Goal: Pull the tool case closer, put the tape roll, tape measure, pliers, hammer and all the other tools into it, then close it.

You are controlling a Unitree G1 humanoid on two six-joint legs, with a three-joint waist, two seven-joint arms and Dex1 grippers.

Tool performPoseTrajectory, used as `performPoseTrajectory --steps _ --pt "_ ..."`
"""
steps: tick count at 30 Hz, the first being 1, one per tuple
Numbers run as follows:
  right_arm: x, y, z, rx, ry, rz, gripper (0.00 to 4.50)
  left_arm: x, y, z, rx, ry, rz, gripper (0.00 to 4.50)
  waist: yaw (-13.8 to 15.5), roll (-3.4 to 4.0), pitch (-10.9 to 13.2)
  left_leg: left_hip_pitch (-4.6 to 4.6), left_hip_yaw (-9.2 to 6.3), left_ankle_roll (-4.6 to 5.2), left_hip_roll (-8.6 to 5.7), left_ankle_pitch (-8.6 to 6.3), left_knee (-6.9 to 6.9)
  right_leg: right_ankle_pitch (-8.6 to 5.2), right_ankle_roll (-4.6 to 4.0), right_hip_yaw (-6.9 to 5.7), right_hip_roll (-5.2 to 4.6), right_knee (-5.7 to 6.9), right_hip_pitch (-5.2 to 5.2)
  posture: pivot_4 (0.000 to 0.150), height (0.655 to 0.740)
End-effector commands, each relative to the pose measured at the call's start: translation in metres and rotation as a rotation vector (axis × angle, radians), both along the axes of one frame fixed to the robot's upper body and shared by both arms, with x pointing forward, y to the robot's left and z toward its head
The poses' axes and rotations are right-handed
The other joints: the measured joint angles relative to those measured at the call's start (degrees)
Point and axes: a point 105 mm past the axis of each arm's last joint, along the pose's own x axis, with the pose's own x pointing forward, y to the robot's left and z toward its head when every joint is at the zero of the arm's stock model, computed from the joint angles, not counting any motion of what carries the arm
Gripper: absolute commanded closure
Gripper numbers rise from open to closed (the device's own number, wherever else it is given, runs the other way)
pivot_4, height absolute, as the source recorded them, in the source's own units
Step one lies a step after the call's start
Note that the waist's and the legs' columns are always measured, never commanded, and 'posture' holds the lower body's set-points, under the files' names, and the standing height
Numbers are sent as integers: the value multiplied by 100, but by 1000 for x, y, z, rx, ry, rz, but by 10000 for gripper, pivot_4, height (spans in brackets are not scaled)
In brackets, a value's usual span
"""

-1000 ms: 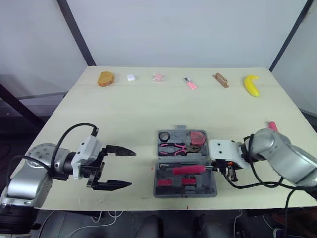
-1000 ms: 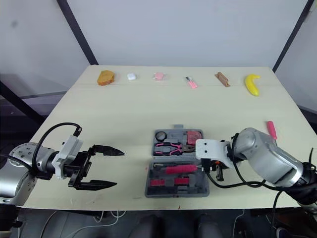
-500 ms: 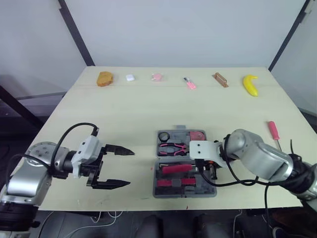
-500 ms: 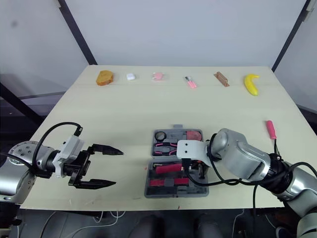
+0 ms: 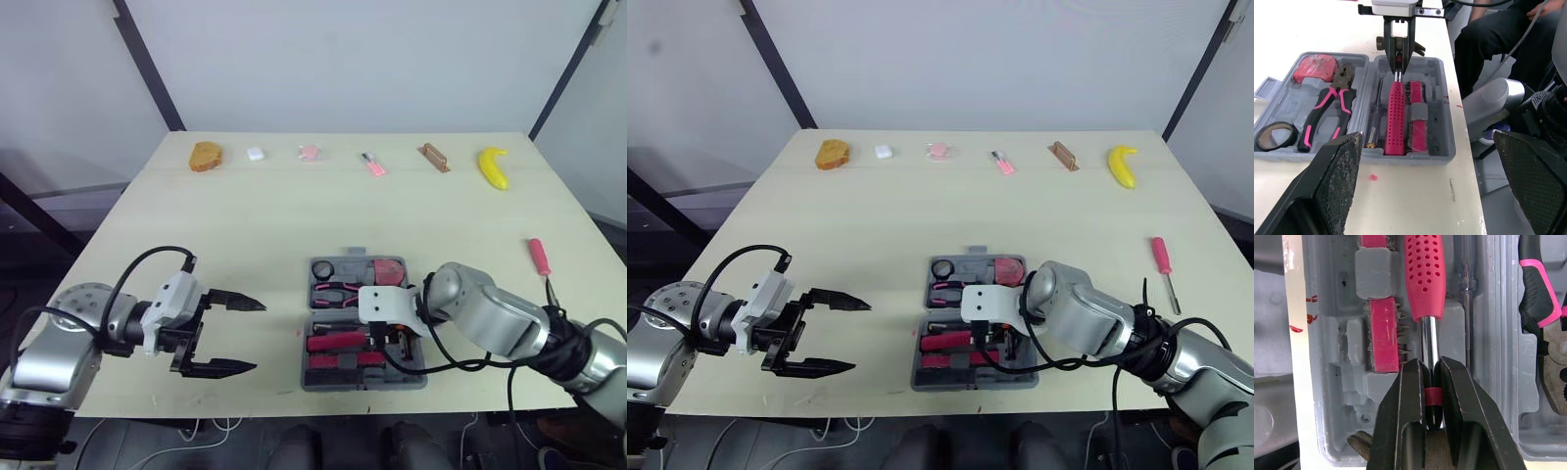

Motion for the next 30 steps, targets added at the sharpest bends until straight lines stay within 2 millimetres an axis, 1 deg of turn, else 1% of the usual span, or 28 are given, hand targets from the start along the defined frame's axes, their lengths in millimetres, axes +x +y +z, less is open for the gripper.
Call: performPoseTrajectory --steps 1,6,8,9,11,12,14,17,22,23,25,28,30 --pt "-2 9 6 26 -20 32 43595 -4 2 6 22 -17 -48 0 -10 0 0 0 0 0 1 0 0 0 0 0 1 0 0 1500 7400" --pt "-2 8 4 30 -20 32 43595 -3 2 6 22 -19 -51 0 -12 0 0 0 0 0 1 0 0 -1 -1 -1 2 1 0 1500 7400" --pt "-2 6 4 31 -19 32 34859 -4 1 6 17 -19 -55 0 -12 0 0 0 0 0 1 0 0 -1 -2 -1 2 0 0 1500 7400" --pt "-2 5 4 29 -20 31 32510 -4 0 6 15 -18 -57 0 -11 0 0 0 0 0 1 0 0 -1 -2 -1 2 0 0 1500 7400" --pt "-1 4 5 30 -23 26 23557 -4 0 5 14 -18 -57 0 -5 0 0 0 0 0 1 0 0 -1 -2 -1 2 0 0 1500 7400" --pt "-1 4 5 30 -24 25 20942 -3 0 5 14 -19 -56 0 -3 0 0 0 0 0 1 0 0 -1 -1 -1 1 0 0 1500 7400" --pt "-3 5 7 47 -5 18 14029 -3 0 5 14 -21 -55 0 1 0 0 0 0 0 1 0 0 -1 -1 -1 1 0 0 1500 7400" --pt "-3 6 12 93 9 6 14029 -2 0 5 14 -25 -59 0 7 0 0 0 0 0 1 0 0 -1 -1 -1 1 0 0 1500 7400" --pt "7 17 36 350 -49 -6 14029 -2 -3 7 -2 -40 -71 0 11 -7 -3 -1 1 0 0 0 0 -1 -1 -3 1 0 1 1500 7400" --pt "7 19 42 432 -64 10 14029 -1 -4 8 -11 -51 -73 0 13 -9 -3 -1 1 0 0 0 0 -1 -1 -6 1 -1 3 1500 7400" --pt "8 20 50 532 -90 43 14029 1 -6 10 -24 -70 -76 0 18 -11 -3 -2 3 0 0 0 1 0 -1 -8 1 -2 5 1500 7400" --pt "4 5 43 608 -63 56 14029 5 -12 13 -48 -100 -84 0 48 -13 -3 -2 6 0 -2 0 2 0 0 -13 0 -5 13 1500 7400" --pt "5 2 38 638 -66 54 14029 5 -14 13 -50 -102 -92 0 42 -18 -3 -1 6 0 -3 0 4 0 0 -16 -2 -8 18 1500 7400"
